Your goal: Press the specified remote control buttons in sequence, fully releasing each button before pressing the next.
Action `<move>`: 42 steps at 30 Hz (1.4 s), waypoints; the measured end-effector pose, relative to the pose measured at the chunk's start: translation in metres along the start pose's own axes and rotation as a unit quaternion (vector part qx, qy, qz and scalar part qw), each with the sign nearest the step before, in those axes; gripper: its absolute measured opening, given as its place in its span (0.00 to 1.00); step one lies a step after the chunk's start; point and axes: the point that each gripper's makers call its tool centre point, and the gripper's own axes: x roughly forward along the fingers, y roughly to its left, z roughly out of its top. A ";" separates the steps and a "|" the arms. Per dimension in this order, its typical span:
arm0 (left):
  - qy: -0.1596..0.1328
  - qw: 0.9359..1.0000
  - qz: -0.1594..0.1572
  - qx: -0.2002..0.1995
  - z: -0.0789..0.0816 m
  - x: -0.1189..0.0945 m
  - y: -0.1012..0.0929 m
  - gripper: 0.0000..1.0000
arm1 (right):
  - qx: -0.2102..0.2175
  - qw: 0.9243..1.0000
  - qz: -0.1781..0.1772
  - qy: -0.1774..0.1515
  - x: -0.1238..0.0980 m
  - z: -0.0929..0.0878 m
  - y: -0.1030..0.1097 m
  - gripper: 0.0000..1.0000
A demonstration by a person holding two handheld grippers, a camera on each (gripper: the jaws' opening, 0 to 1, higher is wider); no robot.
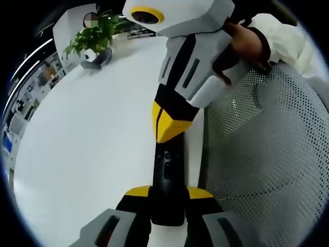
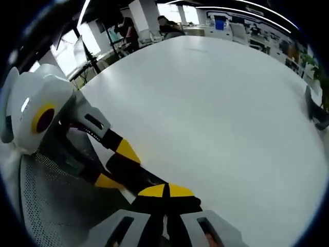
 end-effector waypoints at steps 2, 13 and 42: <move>0.002 1.000 0.001 -0.002 0.000 0.000 0.000 0.24 | 0.006 1.000 0.002 -0.001 0.000 0.000 0.000 0.00; -0.007 1.000 0.002 -0.009 0.000 -0.001 0.000 0.24 | -0.044 0.999 -0.016 -0.009 0.002 -0.001 0.001 0.00; -0.008 1.000 -0.002 -0.010 -0.001 -0.001 -0.001 0.24 | 0.026 0.998 0.050 0.012 -0.003 -0.006 0.022 0.00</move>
